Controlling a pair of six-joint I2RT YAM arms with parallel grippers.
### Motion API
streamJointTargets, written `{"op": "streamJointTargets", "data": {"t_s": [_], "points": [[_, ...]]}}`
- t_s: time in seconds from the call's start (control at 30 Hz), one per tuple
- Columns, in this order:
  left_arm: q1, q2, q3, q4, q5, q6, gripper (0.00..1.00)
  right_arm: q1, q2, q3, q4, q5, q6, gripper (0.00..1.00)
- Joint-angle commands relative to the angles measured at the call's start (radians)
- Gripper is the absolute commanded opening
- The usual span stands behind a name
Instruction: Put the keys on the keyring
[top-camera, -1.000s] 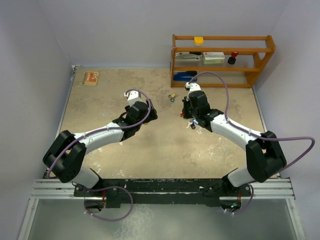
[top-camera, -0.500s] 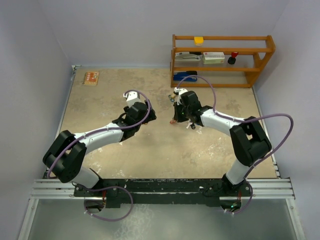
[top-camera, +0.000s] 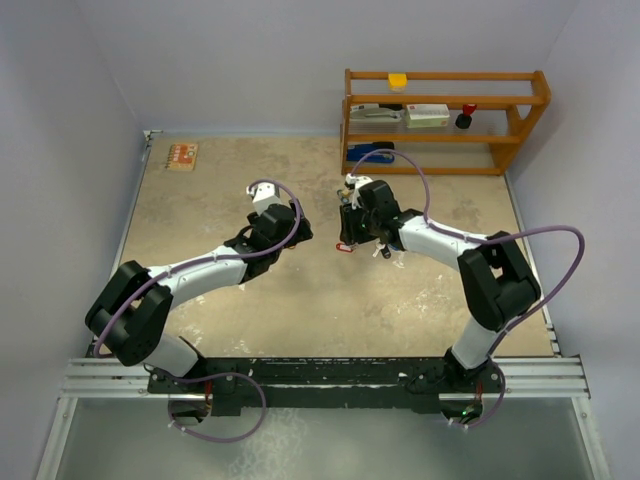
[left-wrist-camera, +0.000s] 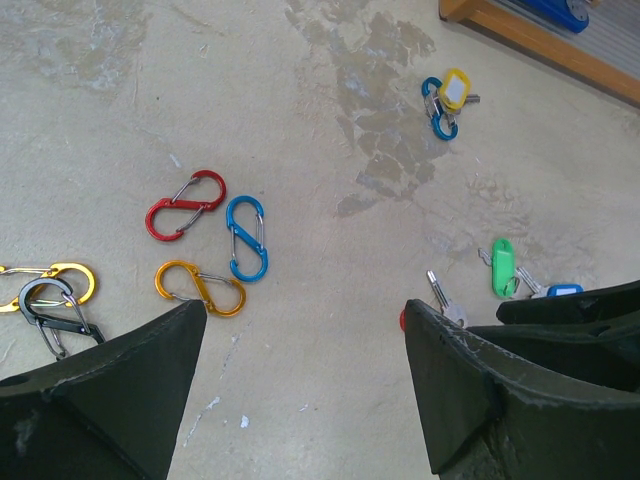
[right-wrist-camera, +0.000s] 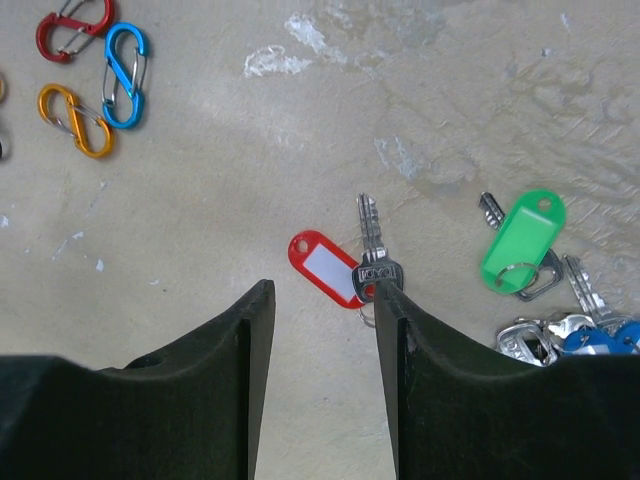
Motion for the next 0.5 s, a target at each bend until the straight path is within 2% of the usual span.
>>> {"op": "streamJointTargets", "data": {"t_s": [0.0,0.47], "points": [[0.007,-0.025,0.000,0.030,-0.010,0.011,0.77,0.006,0.017,0.070,-0.032,0.030,0.005,0.48],[0.011,-0.025,0.000,0.030,-0.013,0.012,0.77,0.010,0.088,0.107,-0.101,0.103,-0.005,0.47]]}}
